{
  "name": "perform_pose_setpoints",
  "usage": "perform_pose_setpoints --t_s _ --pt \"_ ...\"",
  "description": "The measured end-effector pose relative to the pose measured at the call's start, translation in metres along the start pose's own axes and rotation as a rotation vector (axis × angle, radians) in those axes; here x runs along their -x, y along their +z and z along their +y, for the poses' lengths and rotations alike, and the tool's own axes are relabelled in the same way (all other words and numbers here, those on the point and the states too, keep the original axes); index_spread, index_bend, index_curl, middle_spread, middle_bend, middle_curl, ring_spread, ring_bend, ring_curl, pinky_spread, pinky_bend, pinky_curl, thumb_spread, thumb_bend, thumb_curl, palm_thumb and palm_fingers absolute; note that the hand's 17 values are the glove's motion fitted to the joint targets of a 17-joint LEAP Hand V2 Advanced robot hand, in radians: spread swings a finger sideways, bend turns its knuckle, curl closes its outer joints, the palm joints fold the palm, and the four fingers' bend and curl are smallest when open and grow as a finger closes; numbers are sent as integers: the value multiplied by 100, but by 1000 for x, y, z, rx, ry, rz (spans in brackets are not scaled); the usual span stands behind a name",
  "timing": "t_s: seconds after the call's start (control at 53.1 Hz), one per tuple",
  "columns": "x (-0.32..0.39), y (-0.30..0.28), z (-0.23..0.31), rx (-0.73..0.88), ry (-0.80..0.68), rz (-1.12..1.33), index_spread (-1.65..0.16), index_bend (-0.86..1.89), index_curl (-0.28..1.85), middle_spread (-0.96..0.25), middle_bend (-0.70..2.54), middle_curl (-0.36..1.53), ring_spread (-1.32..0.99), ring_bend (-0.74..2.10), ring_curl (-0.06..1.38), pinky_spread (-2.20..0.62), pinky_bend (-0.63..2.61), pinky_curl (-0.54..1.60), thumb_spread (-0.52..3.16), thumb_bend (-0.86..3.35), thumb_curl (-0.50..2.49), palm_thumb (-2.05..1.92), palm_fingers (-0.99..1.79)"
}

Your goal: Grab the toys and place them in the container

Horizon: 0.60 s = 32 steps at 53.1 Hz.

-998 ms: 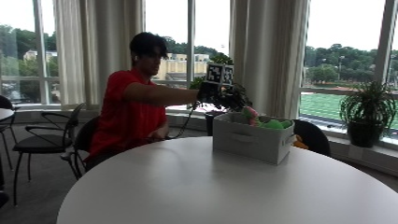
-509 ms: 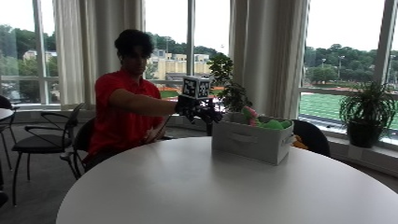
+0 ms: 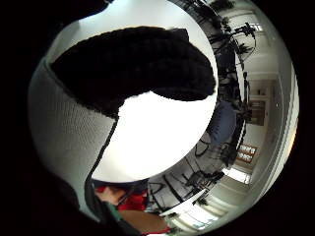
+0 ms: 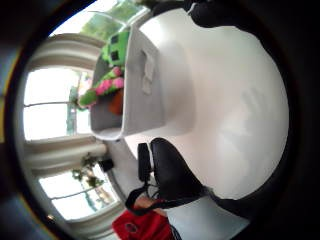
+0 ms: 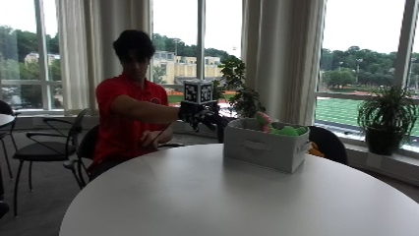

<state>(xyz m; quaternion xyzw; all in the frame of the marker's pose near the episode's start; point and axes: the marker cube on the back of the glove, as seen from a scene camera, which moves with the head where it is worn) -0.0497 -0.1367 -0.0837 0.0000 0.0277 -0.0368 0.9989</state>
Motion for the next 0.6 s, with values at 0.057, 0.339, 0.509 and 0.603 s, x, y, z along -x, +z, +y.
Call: perform_pose_setpoints --t_s 0.057,0.339,0.509,0.603 --pt "-2 0 0 5 -4 -12 -41 18 34 -10 20 42 -2 37 32 13 104 29 107 -4 28 -4 4" --pt "-7 0 -2 -5 6 -33 -41 19 35 -10 20 41 -2 36 32 13 102 29 108 -4 29 -3 5" --pt "-6 1 2 -4 10 -46 -41 18 36 -11 20 41 -2 36 32 13 101 29 109 -4 29 -4 5" --pt "-7 0 2 -7 22 -43 -41 18 36 -11 20 41 -3 36 32 13 101 29 109 -4 29 -4 6"
